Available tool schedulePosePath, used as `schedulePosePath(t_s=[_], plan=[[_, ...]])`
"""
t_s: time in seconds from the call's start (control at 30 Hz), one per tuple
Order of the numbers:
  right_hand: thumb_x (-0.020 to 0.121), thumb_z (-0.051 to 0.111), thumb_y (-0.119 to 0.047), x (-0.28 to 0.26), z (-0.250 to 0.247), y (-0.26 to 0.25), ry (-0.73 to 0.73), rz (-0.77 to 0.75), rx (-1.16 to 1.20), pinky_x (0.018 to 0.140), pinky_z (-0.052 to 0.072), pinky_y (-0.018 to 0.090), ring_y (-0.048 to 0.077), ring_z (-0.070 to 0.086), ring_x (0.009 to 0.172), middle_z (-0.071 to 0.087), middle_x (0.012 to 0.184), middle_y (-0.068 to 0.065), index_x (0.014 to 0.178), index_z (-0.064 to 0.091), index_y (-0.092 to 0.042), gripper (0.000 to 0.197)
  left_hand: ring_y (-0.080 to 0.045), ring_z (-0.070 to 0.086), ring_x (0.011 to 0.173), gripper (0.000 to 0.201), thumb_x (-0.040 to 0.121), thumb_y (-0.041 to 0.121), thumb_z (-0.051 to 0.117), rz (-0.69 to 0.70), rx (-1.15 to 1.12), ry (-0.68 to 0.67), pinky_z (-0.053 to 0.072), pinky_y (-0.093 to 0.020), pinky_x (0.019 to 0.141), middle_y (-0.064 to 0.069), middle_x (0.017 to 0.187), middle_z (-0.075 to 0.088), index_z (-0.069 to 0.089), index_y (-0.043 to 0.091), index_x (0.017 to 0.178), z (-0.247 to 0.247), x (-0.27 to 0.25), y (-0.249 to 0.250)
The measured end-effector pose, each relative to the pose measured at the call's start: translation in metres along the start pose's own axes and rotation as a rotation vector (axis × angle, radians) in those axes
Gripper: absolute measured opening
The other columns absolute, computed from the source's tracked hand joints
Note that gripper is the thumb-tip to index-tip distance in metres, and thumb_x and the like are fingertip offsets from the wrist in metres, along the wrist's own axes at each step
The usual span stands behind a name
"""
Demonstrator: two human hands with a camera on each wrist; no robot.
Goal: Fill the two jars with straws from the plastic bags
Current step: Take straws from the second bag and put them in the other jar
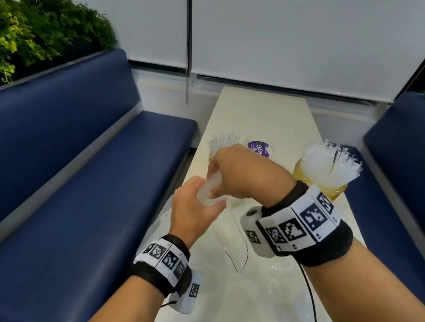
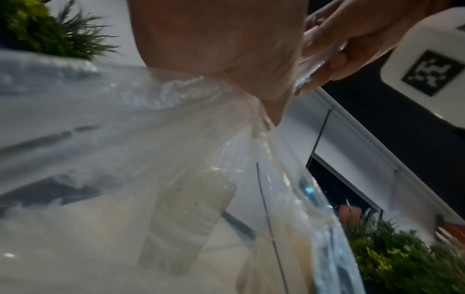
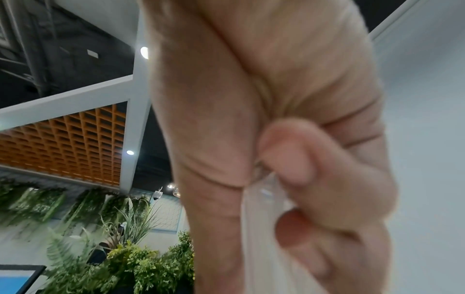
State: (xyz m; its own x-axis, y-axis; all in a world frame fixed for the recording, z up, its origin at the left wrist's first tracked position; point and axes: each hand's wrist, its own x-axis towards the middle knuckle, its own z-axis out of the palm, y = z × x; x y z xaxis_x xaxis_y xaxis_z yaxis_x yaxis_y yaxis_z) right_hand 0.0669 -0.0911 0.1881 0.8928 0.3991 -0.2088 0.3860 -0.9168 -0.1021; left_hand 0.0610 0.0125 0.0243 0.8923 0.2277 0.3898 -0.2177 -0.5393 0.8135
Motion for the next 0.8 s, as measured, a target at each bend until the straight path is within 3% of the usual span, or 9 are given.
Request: schedulePosePath(t_s=[0.07, 0.17, 0.3, 0.37, 0.47, 0.57, 0.67, 0.73, 0.8], plan=[[0.085, 0.073, -0.044, 0.000, 0.001, 0.001, 0.109, -0.040, 0.108, 0.072, 0.055, 0.030, 0.019, 0.064, 0.086, 0.069, 0.106, 0.003, 0.110, 0.072, -0.018, 0.036, -0.008, 0.056, 0.062, 0.027, 0.072, 0.023, 0.083, -0.016, -0.033, 0.041, 0.045, -0.022, 0.056, 0.013, 0.068, 0.059, 0.056, 0.026, 0.074, 0.001, 0.000, -0.002], [0.085, 0.062, -0.065, 0.004, 0.012, 0.000, 0.281, -0.070, 0.268, 0.080, 0.053, 0.036, 0.022, 0.063, 0.092, 0.067, 0.101, 0.003, 0.107, 0.068, -0.015, 0.054, -0.008, 0.066, 0.071, 0.017, 0.080, 0.021, 0.079, -0.042, -0.151, 0.018, 0.051, -0.020, 0.059, 0.011, 0.079, 0.069, 0.066, 0.020, 0.091, -0.001, 0.002, 0.000], [0.074, 0.067, -0.073, 0.016, 0.040, -0.003, 0.525, -0.053, 0.479, 0.058, 0.042, 0.024, 0.011, 0.055, 0.067, 0.058, 0.072, -0.006, 0.084, 0.056, -0.019, 0.056, -0.006, 0.073, 0.086, 0.023, 0.085, 0.017, 0.074, -0.045, -0.261, 0.042, 0.058, -0.020, 0.069, 0.008, 0.091, 0.075, 0.070, 0.016, 0.108, -0.007, 0.009, 0.007], [0.072, 0.071, -0.070, 0.024, 0.056, -0.004, 0.626, -0.042, 0.596, 0.051, 0.033, 0.017, 0.005, 0.048, 0.055, 0.052, 0.061, -0.008, 0.070, 0.051, -0.021, 0.053, -0.005, 0.073, 0.089, 0.026, 0.088, 0.014, 0.070, -0.056, -0.301, 0.021, 0.060, -0.022, 0.072, 0.006, 0.094, 0.076, 0.071, 0.018, 0.113, -0.009, 0.010, 0.010], [0.075, 0.069, -0.064, 0.036, 0.073, -0.007, 0.661, -0.066, 0.625, 0.052, 0.045, 0.023, 0.007, 0.054, 0.057, 0.055, 0.061, -0.006, 0.067, 0.057, -0.018, 0.048, -0.008, 0.069, 0.073, 0.011, 0.089, 0.012, 0.064, -0.089, -0.304, 0.011, 0.061, -0.036, 0.060, 0.000, 0.079, 0.072, 0.070, 0.017, 0.095, -0.008, 0.011, 0.008], [0.080, 0.066, -0.050, 0.040, 0.076, -0.009, 0.694, -0.123, 0.579, 0.051, 0.051, 0.035, 0.012, 0.056, 0.052, 0.055, 0.056, -0.005, 0.063, 0.059, -0.017, 0.038, 0.000, 0.065, 0.065, 0.008, 0.089, 0.004, 0.067, -0.091, -0.325, -0.008, 0.050, -0.016, 0.051, 0.005, 0.072, 0.066, 0.066, 0.012, 0.088, -0.008, 0.011, 0.008], [0.080, 0.068, -0.037, 0.039, 0.058, -0.008, 0.745, -0.183, 0.584, 0.041, 0.038, 0.027, 0.011, 0.048, 0.042, 0.047, 0.045, -0.005, 0.054, 0.052, -0.012, 0.040, 0.004, 0.062, 0.059, 0.015, 0.083, 0.009, 0.075, -0.134, -0.375, -0.057, 0.045, -0.012, 0.051, 0.012, 0.063, 0.066, 0.062, 0.017, 0.081, -0.010, 0.010, 0.010], [0.079, 0.070, -0.029, 0.037, 0.035, -0.004, 0.780, -0.216, 0.611, 0.039, 0.030, 0.026, 0.010, 0.038, 0.039, 0.041, 0.042, -0.002, 0.051, 0.047, -0.007, 0.042, -0.007, 0.064, 0.064, 0.021, 0.078, 0.019, 0.082, -0.182, -0.431, -0.055, 0.051, -0.024, 0.055, 0.000, 0.070, 0.069, 0.062, 0.013, 0.080, -0.010, 0.010, 0.008], [0.078, 0.068, -0.027, 0.034, 0.009, 0.002, 0.817, -0.247, 0.670, 0.041, 0.033, 0.034, 0.010, 0.036, 0.042, 0.045, 0.045, 0.009, 0.053, 0.049, -0.003, 0.039, -0.013, 0.063, 0.066, 0.028, 0.073, 0.025, 0.084, -0.205, -0.403, -0.049, 0.052, -0.027, 0.059, -0.012, 0.079, 0.068, 0.063, 0.011, 0.084, -0.009, 0.012, 0.003]])
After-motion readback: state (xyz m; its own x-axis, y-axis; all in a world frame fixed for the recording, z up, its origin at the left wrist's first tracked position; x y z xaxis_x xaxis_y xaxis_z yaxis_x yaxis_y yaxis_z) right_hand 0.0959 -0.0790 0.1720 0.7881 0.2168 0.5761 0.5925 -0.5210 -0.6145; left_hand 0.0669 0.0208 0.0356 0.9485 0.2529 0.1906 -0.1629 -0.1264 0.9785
